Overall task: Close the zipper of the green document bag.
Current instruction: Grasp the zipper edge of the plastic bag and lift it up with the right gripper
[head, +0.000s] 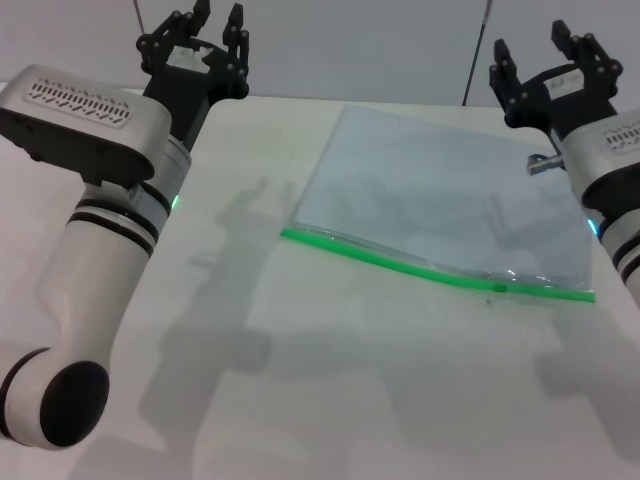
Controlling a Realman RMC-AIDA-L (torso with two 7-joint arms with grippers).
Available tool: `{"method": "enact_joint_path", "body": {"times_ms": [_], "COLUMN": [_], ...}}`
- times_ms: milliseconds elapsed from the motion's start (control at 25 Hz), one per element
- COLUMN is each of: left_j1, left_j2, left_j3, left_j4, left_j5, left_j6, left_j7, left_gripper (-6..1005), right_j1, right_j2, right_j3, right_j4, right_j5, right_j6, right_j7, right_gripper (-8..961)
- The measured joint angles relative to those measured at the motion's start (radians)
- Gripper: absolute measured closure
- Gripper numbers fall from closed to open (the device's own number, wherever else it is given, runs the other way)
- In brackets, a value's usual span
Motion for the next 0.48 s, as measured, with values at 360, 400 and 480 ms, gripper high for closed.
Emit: {"method": "enact_joint_path", "body": {"times_ms": [360,400,480], "left_j1": [-0.008,-0.012,-0.014], "left_j2": [0.000,0.001,0.001], "left_j3": [0.000,0.000,0.000], "left_j4": [0.002,0.002,0.002], "left_j5": [-0.003,-0.001,0.002], "left_j6": [-0.017,-0.022,-0.026], "left_j7": [0.001,0.001,0.001], "left_gripper": [675,675,675], "right_j1": [-0.003,-0.005,-0.005], "right_j2": [0.000,0.000,-0.001], "right_j3": [0.002,0.004,0.005], "right_j4": [0.004,0.004,0.004], "right_j5": [0.027,0.035,0.056], "right_j6": [-0.001,-0.001,-0.001], "right_j7": [0.001,0.001,0.001], "right_gripper": [336,336,336]}}
